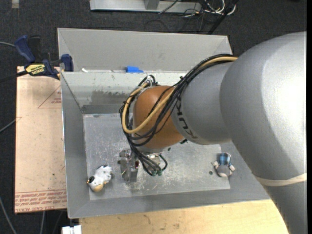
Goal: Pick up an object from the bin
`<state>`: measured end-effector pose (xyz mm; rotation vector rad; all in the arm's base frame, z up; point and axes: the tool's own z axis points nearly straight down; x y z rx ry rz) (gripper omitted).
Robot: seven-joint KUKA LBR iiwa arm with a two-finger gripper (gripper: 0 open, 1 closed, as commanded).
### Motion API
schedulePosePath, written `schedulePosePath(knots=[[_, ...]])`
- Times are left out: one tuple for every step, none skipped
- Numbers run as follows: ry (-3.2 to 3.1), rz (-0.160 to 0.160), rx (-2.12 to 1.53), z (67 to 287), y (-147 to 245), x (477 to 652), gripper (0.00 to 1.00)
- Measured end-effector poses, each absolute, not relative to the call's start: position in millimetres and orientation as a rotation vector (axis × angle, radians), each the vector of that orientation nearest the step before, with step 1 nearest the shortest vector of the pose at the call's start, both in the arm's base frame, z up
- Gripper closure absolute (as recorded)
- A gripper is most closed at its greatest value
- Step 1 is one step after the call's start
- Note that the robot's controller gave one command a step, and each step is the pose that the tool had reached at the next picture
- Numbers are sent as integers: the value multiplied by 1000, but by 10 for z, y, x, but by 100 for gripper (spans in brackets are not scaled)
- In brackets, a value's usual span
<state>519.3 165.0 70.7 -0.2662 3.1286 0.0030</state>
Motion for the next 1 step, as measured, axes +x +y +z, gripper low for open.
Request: schedulePosePath(knots=[[3129,3,-265,726,1652,5192,100]])
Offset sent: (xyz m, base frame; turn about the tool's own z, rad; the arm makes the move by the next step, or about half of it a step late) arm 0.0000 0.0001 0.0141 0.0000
